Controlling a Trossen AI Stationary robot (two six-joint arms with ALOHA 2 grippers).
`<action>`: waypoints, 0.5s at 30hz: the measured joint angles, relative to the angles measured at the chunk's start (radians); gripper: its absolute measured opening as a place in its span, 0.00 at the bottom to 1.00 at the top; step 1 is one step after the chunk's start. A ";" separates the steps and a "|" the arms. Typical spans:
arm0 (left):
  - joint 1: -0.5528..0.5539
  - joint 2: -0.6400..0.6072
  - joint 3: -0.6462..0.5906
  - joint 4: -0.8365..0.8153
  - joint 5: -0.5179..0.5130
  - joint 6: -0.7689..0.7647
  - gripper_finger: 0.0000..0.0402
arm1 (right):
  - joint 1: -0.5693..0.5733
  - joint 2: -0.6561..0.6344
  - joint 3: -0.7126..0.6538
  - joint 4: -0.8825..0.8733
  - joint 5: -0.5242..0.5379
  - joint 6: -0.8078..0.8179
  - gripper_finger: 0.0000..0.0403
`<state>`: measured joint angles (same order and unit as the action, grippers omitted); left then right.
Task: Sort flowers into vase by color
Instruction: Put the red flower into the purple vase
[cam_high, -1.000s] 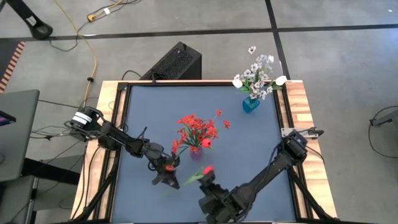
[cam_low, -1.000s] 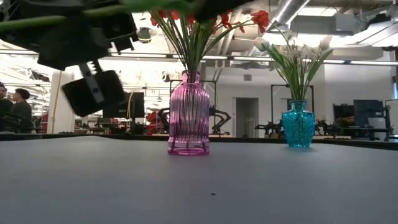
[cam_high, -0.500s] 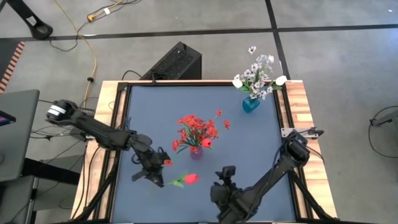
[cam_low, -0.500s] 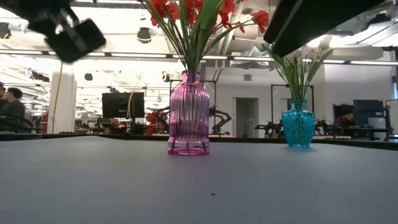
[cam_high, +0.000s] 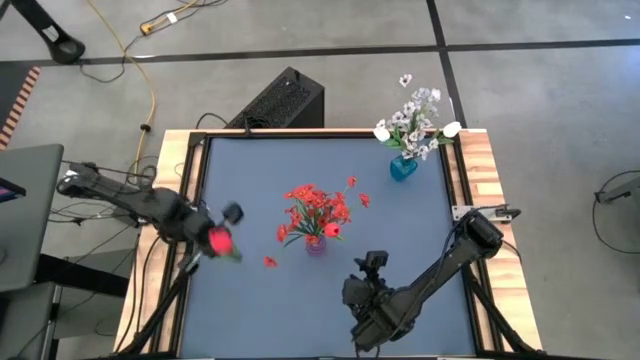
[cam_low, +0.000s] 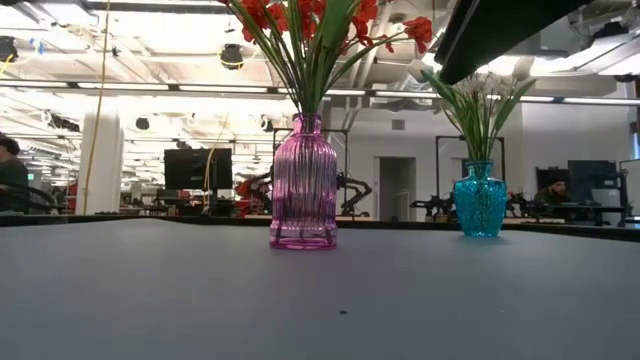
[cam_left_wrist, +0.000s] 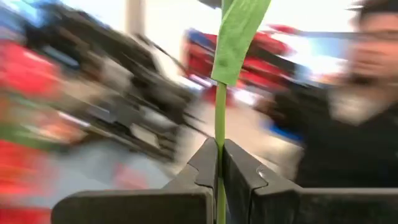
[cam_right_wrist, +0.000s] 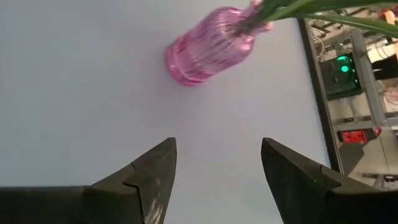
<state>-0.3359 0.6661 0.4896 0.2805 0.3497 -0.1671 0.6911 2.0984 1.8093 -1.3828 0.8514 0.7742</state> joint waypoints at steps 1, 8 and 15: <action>0.000 -0.030 0.000 0.002 -0.090 0.045 0.00 | -0.004 -0.005 -0.008 0.001 0.003 0.009 0.65; 0.026 -0.120 -0.047 0.098 -0.520 0.295 0.00 | -0.020 -0.013 -0.072 0.034 0.022 0.053 0.65; 0.228 -0.107 -0.142 0.226 -0.644 0.132 0.00 | -0.028 -0.054 -0.085 -0.014 0.009 0.075 0.65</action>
<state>-0.1083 0.5590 0.3476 0.5070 -0.2943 -0.0351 0.6626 2.0442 1.7245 -1.3965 0.8603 0.8490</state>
